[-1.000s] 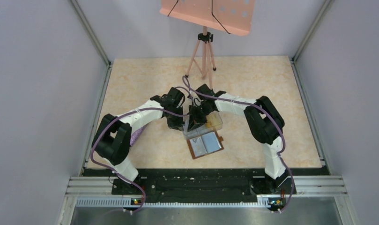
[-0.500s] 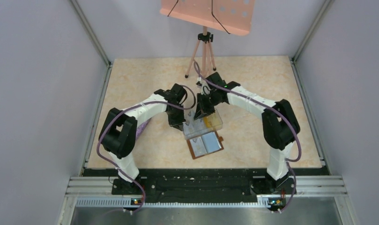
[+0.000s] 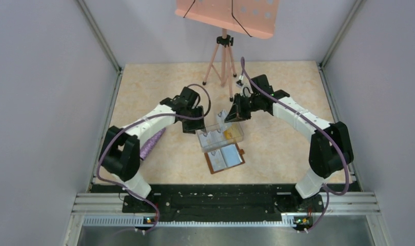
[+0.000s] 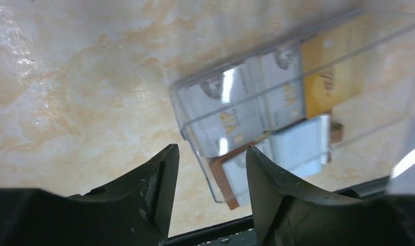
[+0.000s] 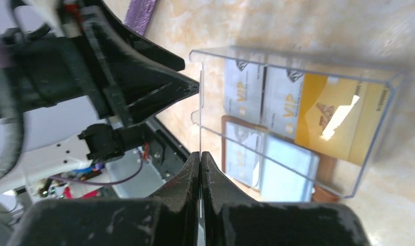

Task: Put the credit cards into the card holder
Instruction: Pick up the credit card from the storage box.

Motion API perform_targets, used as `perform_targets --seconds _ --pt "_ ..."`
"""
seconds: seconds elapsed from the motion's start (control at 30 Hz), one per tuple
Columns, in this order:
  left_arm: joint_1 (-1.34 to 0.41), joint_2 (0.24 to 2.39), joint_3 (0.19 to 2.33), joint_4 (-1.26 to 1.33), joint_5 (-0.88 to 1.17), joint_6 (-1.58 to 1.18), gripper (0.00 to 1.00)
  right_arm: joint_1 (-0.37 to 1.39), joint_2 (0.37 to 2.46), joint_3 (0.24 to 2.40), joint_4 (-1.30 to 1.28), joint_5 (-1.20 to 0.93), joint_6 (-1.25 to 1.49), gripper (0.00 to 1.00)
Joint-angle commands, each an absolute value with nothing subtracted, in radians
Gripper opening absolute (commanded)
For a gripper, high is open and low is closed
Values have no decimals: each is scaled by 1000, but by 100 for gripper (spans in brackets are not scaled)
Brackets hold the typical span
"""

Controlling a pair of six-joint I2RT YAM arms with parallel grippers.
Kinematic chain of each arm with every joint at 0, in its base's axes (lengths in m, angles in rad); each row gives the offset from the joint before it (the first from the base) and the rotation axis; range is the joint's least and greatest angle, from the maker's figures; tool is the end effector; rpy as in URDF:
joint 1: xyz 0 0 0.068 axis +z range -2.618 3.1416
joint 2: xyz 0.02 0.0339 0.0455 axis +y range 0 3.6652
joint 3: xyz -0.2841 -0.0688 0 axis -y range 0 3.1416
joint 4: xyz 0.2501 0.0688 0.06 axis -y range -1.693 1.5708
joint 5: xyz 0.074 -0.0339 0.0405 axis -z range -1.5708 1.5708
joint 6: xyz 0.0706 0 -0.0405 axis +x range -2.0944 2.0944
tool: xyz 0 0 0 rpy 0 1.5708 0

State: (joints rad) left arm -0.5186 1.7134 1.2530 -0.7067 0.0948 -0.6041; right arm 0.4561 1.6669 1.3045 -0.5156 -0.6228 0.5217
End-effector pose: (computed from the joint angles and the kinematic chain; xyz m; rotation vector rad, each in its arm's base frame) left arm 0.3161 -0.1881 0.2047 -0.0932 2.8182 -0.4204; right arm 0.3287 0.2071 0.2627 -0.2143 2.5808 1.1671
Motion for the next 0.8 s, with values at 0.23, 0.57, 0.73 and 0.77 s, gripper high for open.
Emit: perform_targets --seconds 0.23,0.57,0.73,0.77 --pt "-510 1451 985 14 555 -905 60 427 1490 1145 -243 -843 803 0" --pt "-510 1479 930 264 633 -1054 27 422 1449 1081 -78 -893 951 0" --pt "-510 1483 911 342 663 -1100 6 417 1456 1053 -23 -896 987 0" --pt "-511 1482 910 345 664 -1102 2 416 1459 1050 -20 -896 988 0"
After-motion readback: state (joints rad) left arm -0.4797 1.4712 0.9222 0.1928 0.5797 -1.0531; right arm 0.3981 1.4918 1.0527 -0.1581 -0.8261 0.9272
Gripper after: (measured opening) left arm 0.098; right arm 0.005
